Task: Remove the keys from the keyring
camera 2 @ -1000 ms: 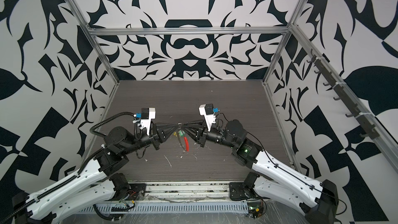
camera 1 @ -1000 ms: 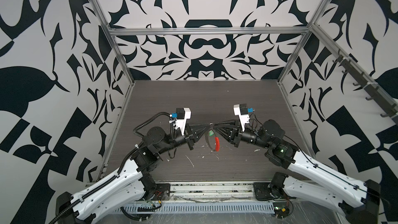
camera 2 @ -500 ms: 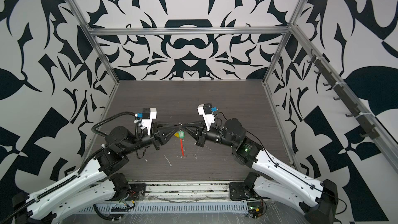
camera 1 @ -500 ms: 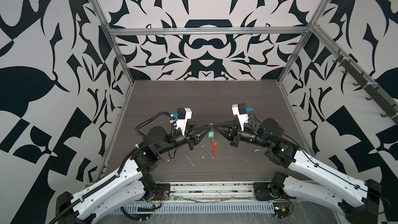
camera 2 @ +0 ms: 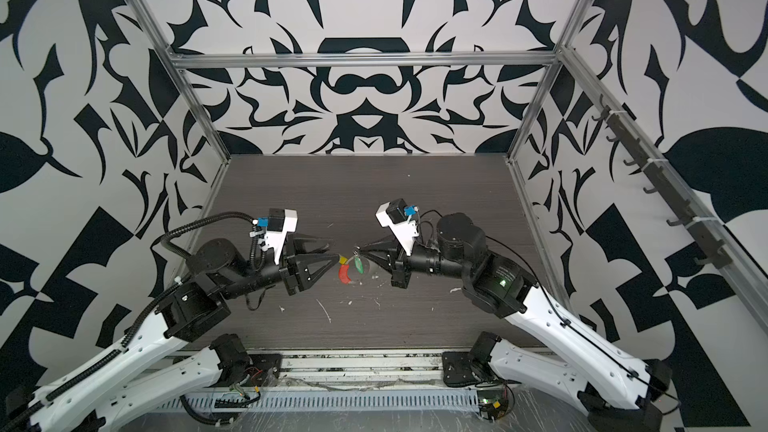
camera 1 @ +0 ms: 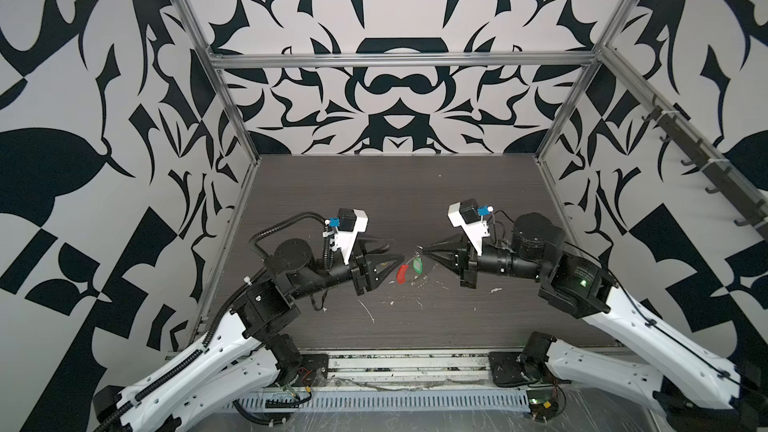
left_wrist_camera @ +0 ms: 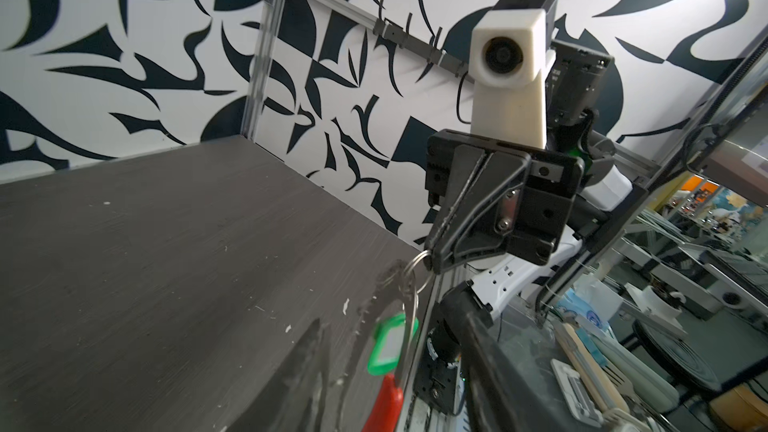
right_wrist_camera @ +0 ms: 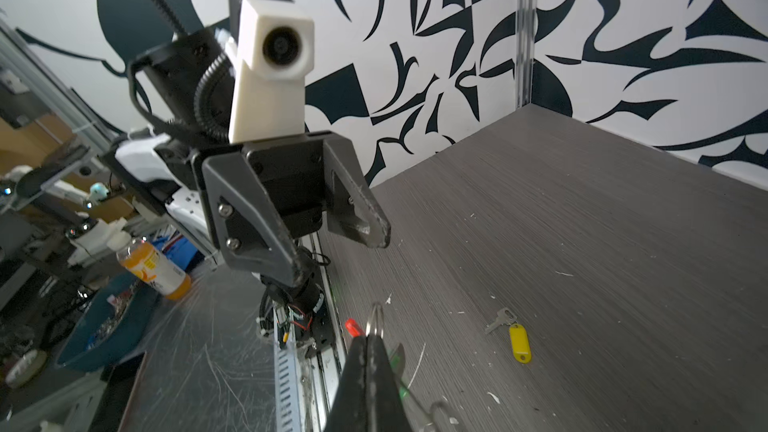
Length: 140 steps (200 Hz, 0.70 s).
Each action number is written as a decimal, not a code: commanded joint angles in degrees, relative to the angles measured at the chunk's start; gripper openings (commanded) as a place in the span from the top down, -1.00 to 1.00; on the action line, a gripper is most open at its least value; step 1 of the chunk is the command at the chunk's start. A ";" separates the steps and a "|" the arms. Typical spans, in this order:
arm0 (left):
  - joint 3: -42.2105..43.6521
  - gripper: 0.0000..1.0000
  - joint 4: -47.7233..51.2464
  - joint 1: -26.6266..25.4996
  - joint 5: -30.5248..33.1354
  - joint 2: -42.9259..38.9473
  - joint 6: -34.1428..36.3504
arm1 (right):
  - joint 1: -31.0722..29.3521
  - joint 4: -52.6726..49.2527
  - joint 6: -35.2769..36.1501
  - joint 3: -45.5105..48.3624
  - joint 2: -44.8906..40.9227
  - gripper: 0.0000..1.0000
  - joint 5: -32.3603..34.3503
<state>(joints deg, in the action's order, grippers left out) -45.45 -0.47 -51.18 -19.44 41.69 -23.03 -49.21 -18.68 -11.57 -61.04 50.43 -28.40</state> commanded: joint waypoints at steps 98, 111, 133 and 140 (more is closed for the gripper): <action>-3.47 0.49 1.29 -0.15 -11.97 6.82 3.13 | 0.60 -6.42 7.70 -5.32 3.00 1.00 -9.04; -3.29 0.53 0.53 -0.15 -12.92 7.08 2.75 | 0.65 -6.20 7.55 -5.32 3.17 1.00 -8.83; -3.23 0.56 -0.02 -0.15 -14.05 7.35 2.31 | 1.02 -5.80 7.35 -5.41 3.23 1.00 -8.69; -3.24 0.62 -0.23 -0.11 -14.28 7.43 2.16 | 1.13 -5.84 7.27 -5.48 3.27 1.00 -8.69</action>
<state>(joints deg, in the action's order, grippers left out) -47.62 1.34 -51.18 -31.09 48.95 -20.29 -48.51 -26.68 -4.69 -63.81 53.74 -36.05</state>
